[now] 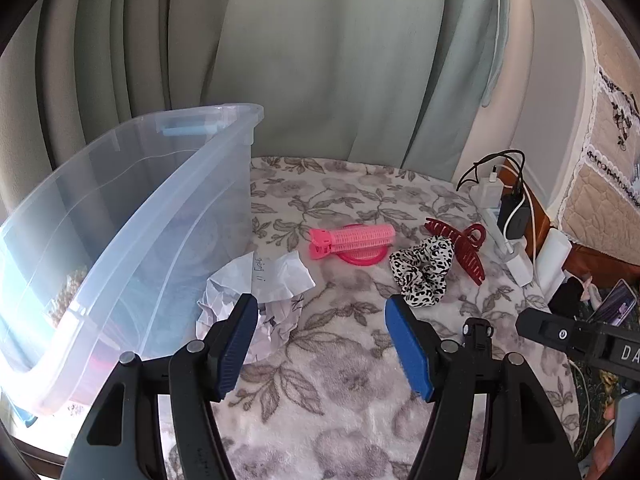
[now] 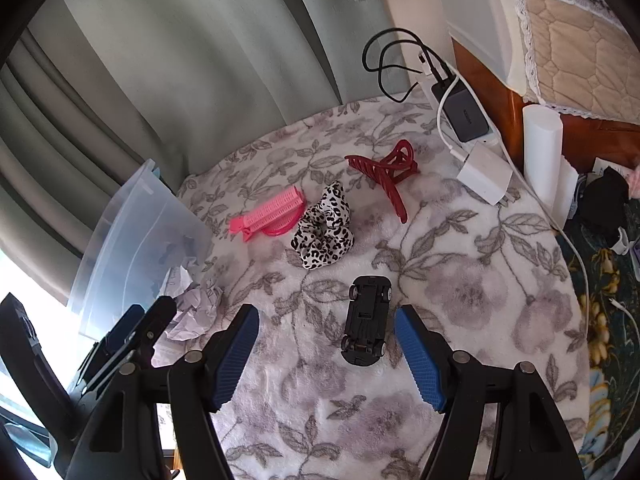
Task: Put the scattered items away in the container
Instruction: 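Grasp the crumpled white tissue with the left tool while the right tool grasps the black toy car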
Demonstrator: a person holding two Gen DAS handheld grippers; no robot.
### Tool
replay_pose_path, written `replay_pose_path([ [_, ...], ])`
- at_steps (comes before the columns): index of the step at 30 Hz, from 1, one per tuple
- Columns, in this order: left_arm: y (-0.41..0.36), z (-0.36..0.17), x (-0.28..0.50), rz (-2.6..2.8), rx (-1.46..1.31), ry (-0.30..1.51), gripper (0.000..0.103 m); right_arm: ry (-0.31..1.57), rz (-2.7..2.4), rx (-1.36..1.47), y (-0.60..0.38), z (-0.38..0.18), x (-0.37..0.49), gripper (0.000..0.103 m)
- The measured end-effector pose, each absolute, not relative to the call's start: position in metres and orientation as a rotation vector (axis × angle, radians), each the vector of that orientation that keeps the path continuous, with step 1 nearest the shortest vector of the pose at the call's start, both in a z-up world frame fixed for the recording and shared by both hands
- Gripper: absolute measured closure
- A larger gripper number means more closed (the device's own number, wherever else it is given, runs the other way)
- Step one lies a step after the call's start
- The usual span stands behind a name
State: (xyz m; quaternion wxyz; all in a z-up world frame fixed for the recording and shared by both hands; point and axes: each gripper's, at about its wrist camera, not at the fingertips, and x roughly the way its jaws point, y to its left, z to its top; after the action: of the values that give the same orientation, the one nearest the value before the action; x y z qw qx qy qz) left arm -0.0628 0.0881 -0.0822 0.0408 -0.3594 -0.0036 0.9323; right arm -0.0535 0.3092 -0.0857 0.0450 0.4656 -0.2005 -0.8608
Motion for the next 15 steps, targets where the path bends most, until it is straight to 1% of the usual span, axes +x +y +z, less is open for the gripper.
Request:
replay_pose_path([
  [4,0.102,-0.092,-0.078,2.883,-1.103,0.119,0.035,-0.621,-2.607,1.473,0.311,-0.099,-0.060,0.029],
  [12,0.112,-0.112,-0.106,2.905,-1.172,0.246,0.036,-0.637,-2.572,1.572,0.314,-0.124,-0.073,0.029],
  [15,0.111,-0.114,-0.111,2.924,-1.175,0.252,0.037,-0.619,-2.556,1.603,0.310,-0.133,-0.078,0.029],
])
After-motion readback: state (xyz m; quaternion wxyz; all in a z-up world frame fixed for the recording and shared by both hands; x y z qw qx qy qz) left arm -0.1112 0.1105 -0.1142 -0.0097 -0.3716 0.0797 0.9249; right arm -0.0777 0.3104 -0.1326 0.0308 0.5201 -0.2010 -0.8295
